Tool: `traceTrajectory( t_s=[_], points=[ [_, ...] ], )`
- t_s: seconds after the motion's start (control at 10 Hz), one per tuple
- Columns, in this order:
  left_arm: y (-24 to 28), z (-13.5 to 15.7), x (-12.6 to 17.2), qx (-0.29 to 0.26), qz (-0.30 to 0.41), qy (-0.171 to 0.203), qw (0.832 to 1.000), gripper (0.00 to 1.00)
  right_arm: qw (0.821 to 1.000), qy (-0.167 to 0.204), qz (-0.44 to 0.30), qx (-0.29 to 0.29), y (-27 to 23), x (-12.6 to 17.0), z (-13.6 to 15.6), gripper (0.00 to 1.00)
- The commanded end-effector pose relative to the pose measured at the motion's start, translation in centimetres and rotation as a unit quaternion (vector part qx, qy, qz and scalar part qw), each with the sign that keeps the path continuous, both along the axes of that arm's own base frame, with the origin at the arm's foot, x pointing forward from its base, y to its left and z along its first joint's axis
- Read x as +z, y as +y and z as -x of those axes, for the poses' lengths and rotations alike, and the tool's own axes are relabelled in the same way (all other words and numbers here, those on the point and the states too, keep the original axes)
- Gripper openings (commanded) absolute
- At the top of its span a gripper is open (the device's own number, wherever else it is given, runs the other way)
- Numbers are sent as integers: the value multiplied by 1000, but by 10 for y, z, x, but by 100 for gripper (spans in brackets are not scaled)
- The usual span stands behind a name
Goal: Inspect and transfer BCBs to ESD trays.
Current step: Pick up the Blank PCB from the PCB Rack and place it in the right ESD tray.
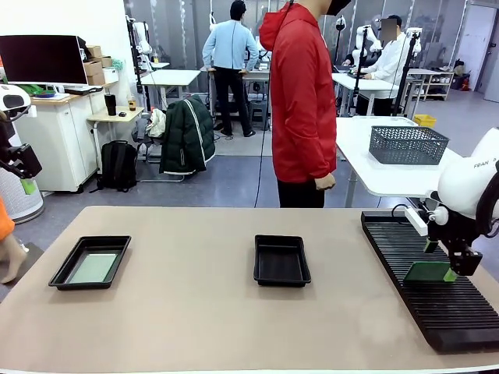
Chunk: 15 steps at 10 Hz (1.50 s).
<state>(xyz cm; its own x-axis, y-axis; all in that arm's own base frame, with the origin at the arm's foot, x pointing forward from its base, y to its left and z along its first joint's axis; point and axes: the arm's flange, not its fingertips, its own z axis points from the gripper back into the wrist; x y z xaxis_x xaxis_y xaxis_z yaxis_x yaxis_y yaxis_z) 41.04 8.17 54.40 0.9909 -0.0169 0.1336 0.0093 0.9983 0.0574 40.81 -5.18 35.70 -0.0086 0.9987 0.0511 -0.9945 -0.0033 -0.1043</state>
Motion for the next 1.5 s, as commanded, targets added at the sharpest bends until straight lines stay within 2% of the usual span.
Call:
traceTrajectory(
  t_s=[0.0, 0.3, 1.0, 1.4],
  points=[
    [-1, 1, -1, 1, 0, -2, 1000, 100, 1000, 1, 3, -11, 1, -7, 10, 93],
    [-1, 1, -1, 1, 0, -2, 1000, 100, 1000, -9, -3, -7, 3, -6, 15, 86],
    [-1, 1, -1, 1, 0, -2, 1000, 100, 1000, -1, -7, -11, 4, -7, 17, 76],
    [-1, 1, -1, 1, 0, -2, 1000, 100, 1000, -3, -7, -10, 5, -9, 17, 63]
  ],
)
